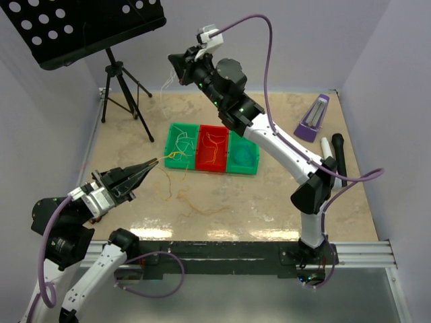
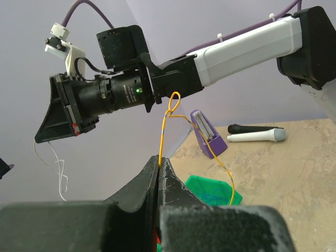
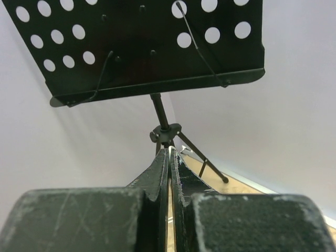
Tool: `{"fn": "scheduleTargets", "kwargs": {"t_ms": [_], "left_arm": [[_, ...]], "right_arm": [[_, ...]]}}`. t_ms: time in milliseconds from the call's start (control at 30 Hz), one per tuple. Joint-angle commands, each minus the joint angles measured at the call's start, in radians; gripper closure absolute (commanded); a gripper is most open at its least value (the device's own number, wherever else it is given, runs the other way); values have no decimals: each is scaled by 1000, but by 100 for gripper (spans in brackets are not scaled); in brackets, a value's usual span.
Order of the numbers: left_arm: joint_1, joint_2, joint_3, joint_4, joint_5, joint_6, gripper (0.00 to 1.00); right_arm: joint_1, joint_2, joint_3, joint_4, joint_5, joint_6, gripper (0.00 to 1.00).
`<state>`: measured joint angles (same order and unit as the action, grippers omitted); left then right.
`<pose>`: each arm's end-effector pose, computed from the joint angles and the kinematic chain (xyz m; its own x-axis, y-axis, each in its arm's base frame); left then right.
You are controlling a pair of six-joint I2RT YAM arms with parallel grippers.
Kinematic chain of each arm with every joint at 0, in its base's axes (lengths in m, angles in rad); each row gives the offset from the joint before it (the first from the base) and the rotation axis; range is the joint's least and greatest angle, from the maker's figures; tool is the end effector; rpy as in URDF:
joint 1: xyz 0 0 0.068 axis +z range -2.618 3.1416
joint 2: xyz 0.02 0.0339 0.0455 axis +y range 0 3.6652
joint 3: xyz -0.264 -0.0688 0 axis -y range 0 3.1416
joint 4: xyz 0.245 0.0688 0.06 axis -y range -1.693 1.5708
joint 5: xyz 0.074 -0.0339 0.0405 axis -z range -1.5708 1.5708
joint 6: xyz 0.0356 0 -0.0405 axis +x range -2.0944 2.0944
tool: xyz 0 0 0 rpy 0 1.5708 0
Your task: Untangle the cables
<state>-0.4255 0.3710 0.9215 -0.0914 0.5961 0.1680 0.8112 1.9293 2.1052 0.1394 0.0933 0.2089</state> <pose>0.0319 -0.0364 0.4344 0.5317 -0.0890 -0.8422 0.7212 0.5689 0.3952 0.3105 0.3221 0.4966 0.0718 0.3755 -0.9240 -0.6909 0.6869 0.2254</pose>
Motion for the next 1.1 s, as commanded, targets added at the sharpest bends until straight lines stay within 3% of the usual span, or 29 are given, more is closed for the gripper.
{"fn": "scheduleTargets", "kwargs": {"t_ms": [0,633,1067], "left_arm": [[7,-7,5,22,-7,-10,100],[7,-17,0,21,-1,-12,100],[7,-17,-9,35,-22,-16,100]], "right_arm": [[2,23,-28,69,-18,-3,100],[0,120,-232,255,-17,122,100],[0,209,-326,152,173,95,100]]}}
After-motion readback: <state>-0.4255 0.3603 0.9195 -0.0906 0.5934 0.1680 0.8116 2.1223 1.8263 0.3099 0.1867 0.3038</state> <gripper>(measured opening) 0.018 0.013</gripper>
